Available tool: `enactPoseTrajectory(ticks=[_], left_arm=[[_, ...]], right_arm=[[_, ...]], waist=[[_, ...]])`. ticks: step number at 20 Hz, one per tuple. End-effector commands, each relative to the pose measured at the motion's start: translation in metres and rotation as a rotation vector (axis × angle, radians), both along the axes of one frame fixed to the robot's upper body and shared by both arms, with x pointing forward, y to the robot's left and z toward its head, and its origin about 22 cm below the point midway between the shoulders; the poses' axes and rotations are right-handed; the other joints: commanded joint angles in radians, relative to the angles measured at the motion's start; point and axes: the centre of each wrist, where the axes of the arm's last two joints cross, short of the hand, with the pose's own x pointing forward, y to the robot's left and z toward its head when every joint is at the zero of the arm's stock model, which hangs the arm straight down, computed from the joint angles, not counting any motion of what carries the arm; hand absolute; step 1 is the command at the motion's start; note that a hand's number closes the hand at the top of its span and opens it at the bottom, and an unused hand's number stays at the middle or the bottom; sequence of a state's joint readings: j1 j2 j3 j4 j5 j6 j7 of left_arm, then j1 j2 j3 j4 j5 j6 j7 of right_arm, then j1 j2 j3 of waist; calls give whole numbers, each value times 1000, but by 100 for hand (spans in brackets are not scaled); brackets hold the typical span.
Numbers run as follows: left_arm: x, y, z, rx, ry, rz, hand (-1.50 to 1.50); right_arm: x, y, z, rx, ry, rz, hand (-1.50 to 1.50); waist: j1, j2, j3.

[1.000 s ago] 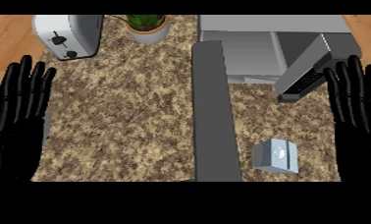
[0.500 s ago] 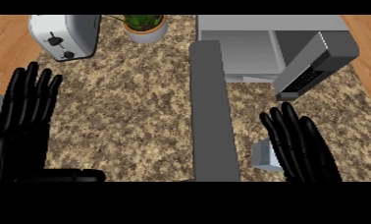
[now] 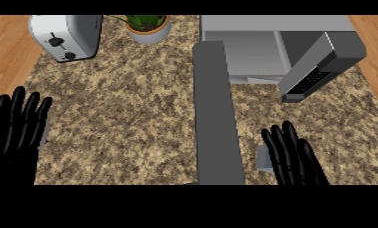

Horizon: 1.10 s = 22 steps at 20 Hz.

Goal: Pick up the milk, place it into the microwave and close the microwave

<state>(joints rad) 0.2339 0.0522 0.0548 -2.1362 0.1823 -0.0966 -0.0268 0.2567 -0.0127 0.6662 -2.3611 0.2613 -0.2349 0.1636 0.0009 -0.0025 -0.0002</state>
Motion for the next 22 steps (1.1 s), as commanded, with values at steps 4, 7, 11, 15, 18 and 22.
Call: enactPoseTrajectory(ticks=[4,7,11,15,18,22], left_arm=[[-17,7,-6,11,-5,-5,-150],[-19,0,7,2,-18,1,-150],[-19,16,-17,9,13,-22,-150],[-37,30,-22,-1,-6,-14,-150],[-36,15,-18,21,8,5,-150],[-29,12,-19,2,10,-26,-150]], right_arm=[[18,-7,-24,-21,41,-123,-150],[13,-26,-23,-40,75,-136,-150],[23,-28,-49,-25,99,-167,-150],[25,-44,-65,-16,140,-214,-150],[21,-64,-87,-4,150,-251,-150],[24,-82,-124,-21,171,-273,-150]], waist=[[2,2,0],[0,2,1],[-1,2,0],[2,1,0],[-1,1,1],[-3,2,1]])
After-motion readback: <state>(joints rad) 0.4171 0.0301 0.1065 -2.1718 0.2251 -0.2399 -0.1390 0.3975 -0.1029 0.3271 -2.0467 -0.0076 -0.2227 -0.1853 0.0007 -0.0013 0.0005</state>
